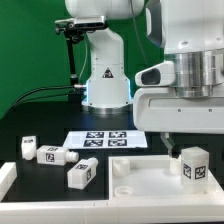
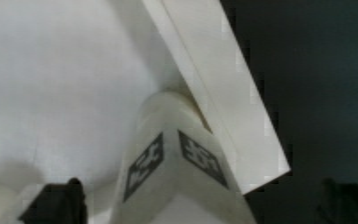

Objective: Assemble one leg

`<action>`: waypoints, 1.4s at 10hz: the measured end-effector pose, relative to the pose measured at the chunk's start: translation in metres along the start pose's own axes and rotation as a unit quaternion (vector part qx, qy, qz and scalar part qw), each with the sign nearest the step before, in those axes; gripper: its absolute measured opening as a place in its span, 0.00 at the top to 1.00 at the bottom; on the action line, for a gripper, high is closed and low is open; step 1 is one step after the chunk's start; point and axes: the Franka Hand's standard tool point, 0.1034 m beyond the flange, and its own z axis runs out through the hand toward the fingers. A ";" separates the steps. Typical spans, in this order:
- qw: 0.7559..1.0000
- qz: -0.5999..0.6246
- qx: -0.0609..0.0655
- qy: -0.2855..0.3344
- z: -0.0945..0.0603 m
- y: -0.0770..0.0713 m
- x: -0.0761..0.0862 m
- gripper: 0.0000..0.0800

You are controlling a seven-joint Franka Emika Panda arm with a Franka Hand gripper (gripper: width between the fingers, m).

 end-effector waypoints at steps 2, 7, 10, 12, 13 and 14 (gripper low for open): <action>1.000 0.011 0.003 0.007 0.000 0.000 0.003 0.19; 0.963 -0.267 -0.022 0.011 0.002 0.000 0.002 0.19; 0.967 -0.253 -0.021 0.011 0.002 0.001 0.002 0.32; 0.982 -0.189 -0.019 0.012 0.003 0.000 0.001 0.54; 0.986 -0.164 -0.020 0.013 0.002 0.001 0.002 0.64; 0.996 -0.085 -0.021 0.017 0.002 0.001 0.003 0.64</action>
Offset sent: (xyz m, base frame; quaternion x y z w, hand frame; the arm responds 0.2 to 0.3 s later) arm 0.0000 0.0000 0.0000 0.0000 0.0000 0.0000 1.0000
